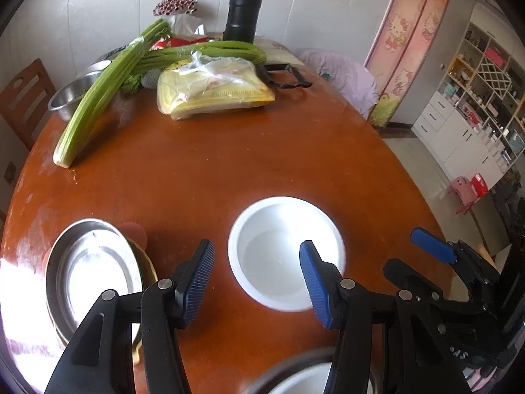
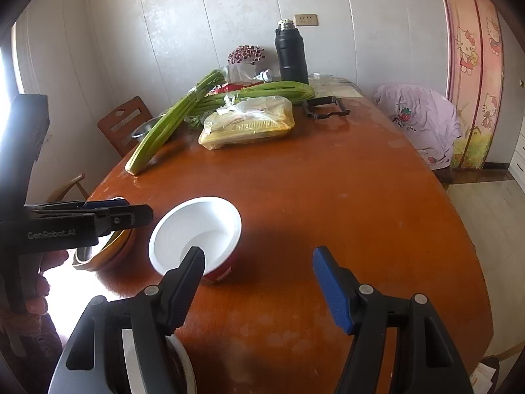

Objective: Organize plates and bowls
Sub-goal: 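Move the left gripper to the second noodle bowl rim and close it, then lift the second noodle bowl and lower it into the first noodle bowl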

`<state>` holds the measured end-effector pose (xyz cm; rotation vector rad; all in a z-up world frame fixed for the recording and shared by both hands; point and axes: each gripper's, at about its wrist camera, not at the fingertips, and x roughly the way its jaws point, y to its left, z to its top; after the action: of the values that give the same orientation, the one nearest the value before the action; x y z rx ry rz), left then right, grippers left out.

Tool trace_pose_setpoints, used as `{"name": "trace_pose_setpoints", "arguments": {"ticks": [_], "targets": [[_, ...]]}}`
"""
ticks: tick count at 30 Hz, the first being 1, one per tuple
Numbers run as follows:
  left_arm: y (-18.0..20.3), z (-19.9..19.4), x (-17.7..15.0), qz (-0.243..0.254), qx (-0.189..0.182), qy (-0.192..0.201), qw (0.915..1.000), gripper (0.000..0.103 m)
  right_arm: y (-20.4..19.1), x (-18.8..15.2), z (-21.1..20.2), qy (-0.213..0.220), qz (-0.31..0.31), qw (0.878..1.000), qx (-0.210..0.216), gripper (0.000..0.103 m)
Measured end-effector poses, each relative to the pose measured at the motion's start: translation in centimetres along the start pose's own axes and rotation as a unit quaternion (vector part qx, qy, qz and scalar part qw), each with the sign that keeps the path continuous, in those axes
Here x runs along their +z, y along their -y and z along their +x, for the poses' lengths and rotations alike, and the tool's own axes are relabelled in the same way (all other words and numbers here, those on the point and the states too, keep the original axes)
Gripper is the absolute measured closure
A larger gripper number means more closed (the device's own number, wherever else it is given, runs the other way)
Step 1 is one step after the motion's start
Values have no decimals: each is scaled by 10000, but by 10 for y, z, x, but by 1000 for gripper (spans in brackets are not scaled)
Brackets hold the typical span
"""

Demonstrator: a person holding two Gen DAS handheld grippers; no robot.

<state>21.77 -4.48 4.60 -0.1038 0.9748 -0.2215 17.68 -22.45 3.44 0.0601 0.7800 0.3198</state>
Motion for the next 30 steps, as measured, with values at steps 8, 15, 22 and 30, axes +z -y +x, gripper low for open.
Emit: {"name": "trace_pose_setpoints", "arguments": {"ticks": [8,15,22,30], "targets": [[-5,38,7,-105,-13,-336,9994,47,-17,5,43,-419,-202,9988,116,35],[-7,61,7,-122,-75,-546,9984,47,-25,4,71,-675,-330,9969,212,35],[-8,74,6,-127,-87,-694,9975,47,-30,4,85,-826,-442,9954,210,35],[-5,83,3,-117,-216,-815,9964,48,-37,4,91,-859,-559,9943,306,36]]}}
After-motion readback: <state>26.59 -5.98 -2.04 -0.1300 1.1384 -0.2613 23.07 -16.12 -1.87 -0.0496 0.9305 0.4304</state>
